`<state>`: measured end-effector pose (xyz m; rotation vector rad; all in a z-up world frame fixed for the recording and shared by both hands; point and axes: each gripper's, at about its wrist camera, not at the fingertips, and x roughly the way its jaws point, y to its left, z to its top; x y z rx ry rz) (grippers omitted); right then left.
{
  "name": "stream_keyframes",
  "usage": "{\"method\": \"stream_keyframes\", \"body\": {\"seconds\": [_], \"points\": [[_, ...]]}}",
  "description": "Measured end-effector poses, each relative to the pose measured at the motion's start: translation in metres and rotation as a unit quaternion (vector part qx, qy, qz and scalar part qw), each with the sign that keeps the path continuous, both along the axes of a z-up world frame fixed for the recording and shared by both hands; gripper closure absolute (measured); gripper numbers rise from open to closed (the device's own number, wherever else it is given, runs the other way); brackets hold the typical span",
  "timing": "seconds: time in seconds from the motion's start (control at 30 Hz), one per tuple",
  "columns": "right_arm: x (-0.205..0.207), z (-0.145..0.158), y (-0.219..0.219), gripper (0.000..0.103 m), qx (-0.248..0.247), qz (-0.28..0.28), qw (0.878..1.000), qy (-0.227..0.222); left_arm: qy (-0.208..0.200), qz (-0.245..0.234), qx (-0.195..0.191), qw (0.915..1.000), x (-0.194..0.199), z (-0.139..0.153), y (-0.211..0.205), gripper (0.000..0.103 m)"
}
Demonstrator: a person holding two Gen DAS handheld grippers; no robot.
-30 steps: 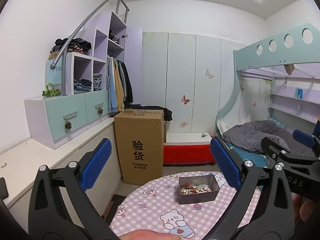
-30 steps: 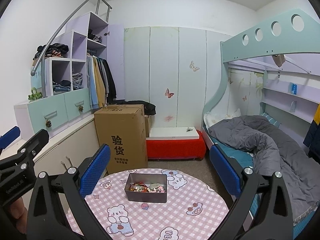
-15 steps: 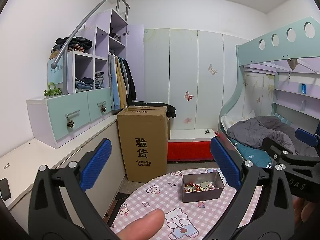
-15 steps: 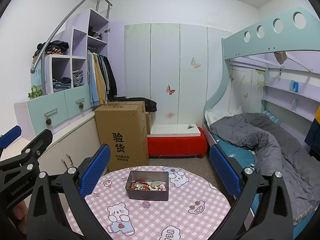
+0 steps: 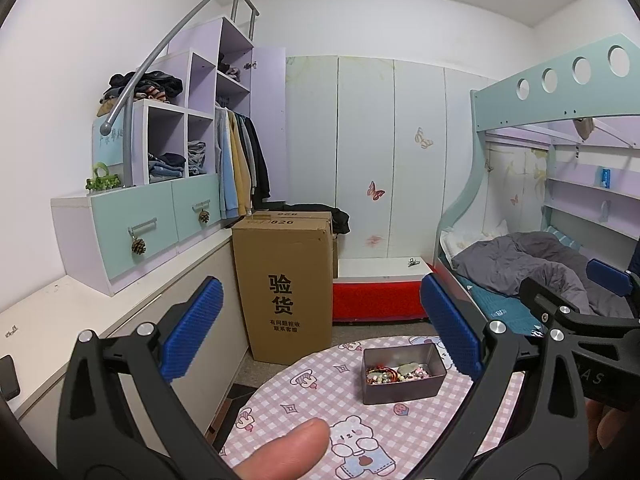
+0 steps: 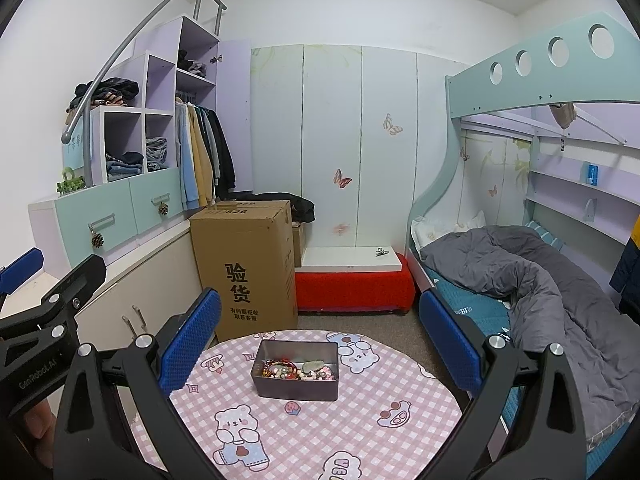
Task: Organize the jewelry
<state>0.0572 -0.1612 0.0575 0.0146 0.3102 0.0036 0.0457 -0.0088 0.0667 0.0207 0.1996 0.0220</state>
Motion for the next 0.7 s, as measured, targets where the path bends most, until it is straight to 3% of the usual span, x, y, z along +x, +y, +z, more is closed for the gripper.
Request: {"method": "stream_keyframes", "body": {"seconds": [0.7], "points": [[0.0018, -0.0013, 0.0001, 0.007, -0.001, 0.0, 1.0, -0.002, 0.0, -0.001, 0.0, 1.0, -0.0002, 0.0007, -0.0005, 0.006]]}}
